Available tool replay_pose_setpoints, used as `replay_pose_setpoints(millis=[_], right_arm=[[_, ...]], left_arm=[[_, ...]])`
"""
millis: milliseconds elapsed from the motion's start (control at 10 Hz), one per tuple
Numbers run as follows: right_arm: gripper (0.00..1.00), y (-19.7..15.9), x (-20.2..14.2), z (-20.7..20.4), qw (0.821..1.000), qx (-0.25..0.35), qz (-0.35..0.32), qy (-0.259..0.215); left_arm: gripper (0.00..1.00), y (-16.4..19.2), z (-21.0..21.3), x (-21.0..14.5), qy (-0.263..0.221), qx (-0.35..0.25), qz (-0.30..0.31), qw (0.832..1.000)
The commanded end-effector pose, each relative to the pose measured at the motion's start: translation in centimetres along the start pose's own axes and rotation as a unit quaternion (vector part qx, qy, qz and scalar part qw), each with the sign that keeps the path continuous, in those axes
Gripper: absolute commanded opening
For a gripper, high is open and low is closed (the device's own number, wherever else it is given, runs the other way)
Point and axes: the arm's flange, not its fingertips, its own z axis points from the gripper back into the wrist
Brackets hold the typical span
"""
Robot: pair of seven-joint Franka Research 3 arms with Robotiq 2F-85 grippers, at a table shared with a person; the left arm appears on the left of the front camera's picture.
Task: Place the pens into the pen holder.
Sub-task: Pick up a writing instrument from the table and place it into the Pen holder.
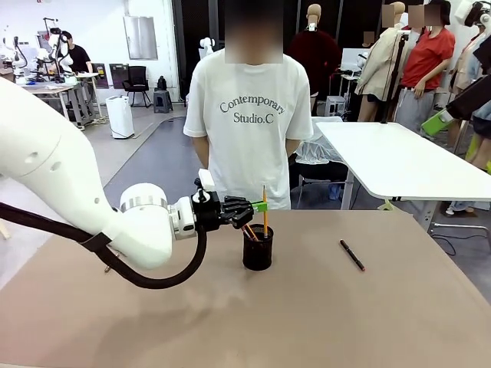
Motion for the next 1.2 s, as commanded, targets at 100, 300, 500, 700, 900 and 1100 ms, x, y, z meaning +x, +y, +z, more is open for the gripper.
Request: replay_pose_setpoints(millis=[100, 300, 500, 700, 900, 1100], right_arm=[[1.00, 0.1, 0.2, 0.1, 1.000, 0.006, -0.002, -0.006], [1.00, 0.1, 0.2, 0.1, 1.000, 0.006, -0.002, -0.006], [1.00, 0.1, 0.2, 0.1, 1.000, 0.006, -0.002, -0.006], [1.00, 0.1, 0.2, 0.1, 1.000, 0.006, -0.002, -0.006], [1.00, 0.1, 0.2, 0.1, 1.000, 0.006, -0.002, -0.006], [1.00, 0.1, 0.2, 0.1, 1.000, 0.006, -0.002, -0.006]], left_arm=[[0.00, 0.3, 0.1, -0.9, 0.001, 0.009, -0.013, 1.000], [0.00, 0.3, 0.0, -1.5, 0.003, 0.009, -0.015, 1.000], [0.27, 0.3, 0.4, -1.4, 0.009, 0.004, -0.015, 1.000], [0.66, 0.4, 0.5, -1.4, 0.006, 0.006, -0.017, 1.000], [1.00, 0.1, 0.5, -1.0, 0.005, 0.005, -0.022, 1.000], [1.00, 0.1, 0.5, -0.8, 0.005, -0.001, -0.027, 1.000]])
